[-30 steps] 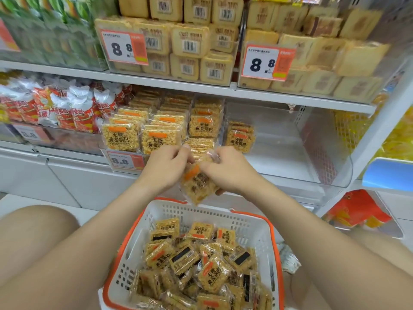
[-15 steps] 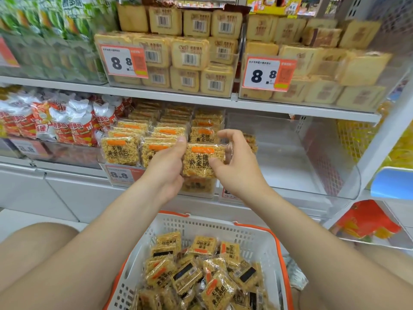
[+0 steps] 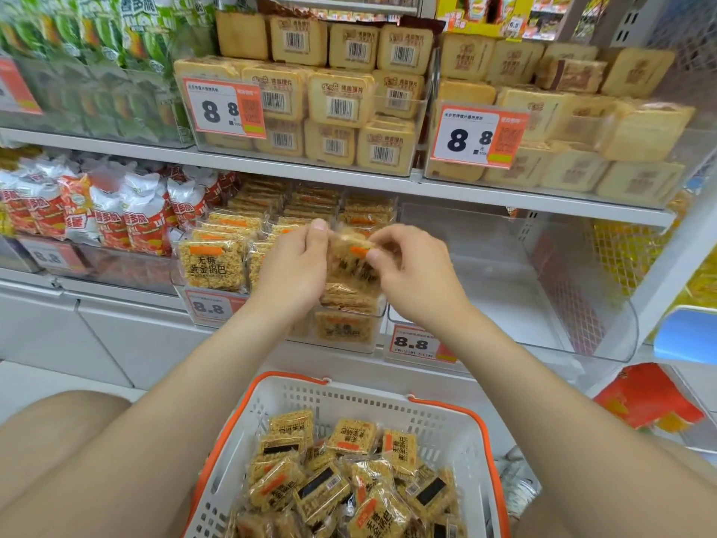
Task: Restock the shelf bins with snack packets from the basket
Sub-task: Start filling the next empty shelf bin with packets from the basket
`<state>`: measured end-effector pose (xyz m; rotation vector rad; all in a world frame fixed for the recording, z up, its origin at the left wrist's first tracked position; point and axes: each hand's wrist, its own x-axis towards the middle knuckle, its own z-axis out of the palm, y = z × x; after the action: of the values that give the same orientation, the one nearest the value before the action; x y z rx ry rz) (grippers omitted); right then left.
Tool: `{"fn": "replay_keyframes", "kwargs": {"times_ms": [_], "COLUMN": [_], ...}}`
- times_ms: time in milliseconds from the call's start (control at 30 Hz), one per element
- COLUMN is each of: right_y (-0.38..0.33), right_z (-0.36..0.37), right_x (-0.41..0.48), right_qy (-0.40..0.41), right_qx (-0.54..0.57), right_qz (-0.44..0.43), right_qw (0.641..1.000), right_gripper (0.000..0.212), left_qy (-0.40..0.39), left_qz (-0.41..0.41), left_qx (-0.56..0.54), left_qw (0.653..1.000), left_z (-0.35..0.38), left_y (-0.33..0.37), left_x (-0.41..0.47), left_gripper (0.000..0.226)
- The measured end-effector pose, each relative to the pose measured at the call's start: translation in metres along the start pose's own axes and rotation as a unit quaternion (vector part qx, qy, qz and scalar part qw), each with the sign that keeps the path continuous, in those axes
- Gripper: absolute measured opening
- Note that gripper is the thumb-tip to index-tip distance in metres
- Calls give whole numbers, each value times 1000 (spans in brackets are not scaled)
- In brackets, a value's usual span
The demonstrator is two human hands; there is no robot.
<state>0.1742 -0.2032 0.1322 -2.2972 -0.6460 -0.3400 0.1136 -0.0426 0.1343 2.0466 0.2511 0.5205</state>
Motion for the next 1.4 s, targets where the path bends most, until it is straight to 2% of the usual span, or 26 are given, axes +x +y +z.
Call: {"fn": "replay_keyframes", "kwargs": {"times_ms": [67, 133, 167, 267, 333, 400, 467, 567, 700, 800, 1000, 1133, 1267, 1333, 1400], "right_y": [5, 8, 10, 15, 15, 13, 11, 11, 12, 10, 6, 9, 12, 14, 15], "right_z": [0, 3, 5, 16, 23, 29, 33, 39, 40, 48, 62, 66, 58, 50, 42], "right_x": [11, 21, 26, 39, 46, 53, 59, 64, 74, 75, 74, 72, 68, 64, 54], "right_qy": [63, 94, 99, 92, 86, 71, 48, 3, -19, -48, 28, 29, -5, -27, -32], "right_qx": [-7, -16, -29, -121, -197, -260, -299, -321, -312, -351, -395, -362, -310, -276, -249], "right_qz": [-15, -31, -40, -96, -133, -153, -159, -140, -104, -122, -84, -84, -104, -84, -74], "right_qw": [998, 995, 994, 984, 968, 951, 939, 937, 944, 927, 914, 928, 945, 957, 965], "right_gripper": [16, 16, 17, 21, 33, 49, 51, 47, 41, 44, 23, 33, 19, 13, 25], "left_qy": [27, 11, -6, -84, -128, -151, -169, -177, -183, -179, -172, -173, -174, -172, -155], "left_qz": [43, 71, 71, 40, 23, 16, 19, 26, 31, 33, 36, 37, 37, 42, 64], "left_qx": [99, 210, 261, 370, 413, 444, 474, 484, 494, 503, 501, 490, 478, 469, 455], "left_qw": [994, 975, 963, 924, 901, 883, 864, 857, 850, 845, 847, 854, 860, 865, 875], "left_z": [-4, -8, -9, -8, -7, -8, -10, -14, -14, -10, -9, -10, -10, -11, -11], "left_y": [-5, -10, -12, -18, -19, -21, -22, -22, -25, -26, -28, -27, -26, -24, -22], "left_x": [9, 15, 17, 19, 17, 19, 22, 24, 25, 25, 24, 23, 22, 21, 18], "left_gripper": [44, 34, 36, 51, 58, 59, 61, 63, 64, 65, 71, 72, 68, 64, 58]}}
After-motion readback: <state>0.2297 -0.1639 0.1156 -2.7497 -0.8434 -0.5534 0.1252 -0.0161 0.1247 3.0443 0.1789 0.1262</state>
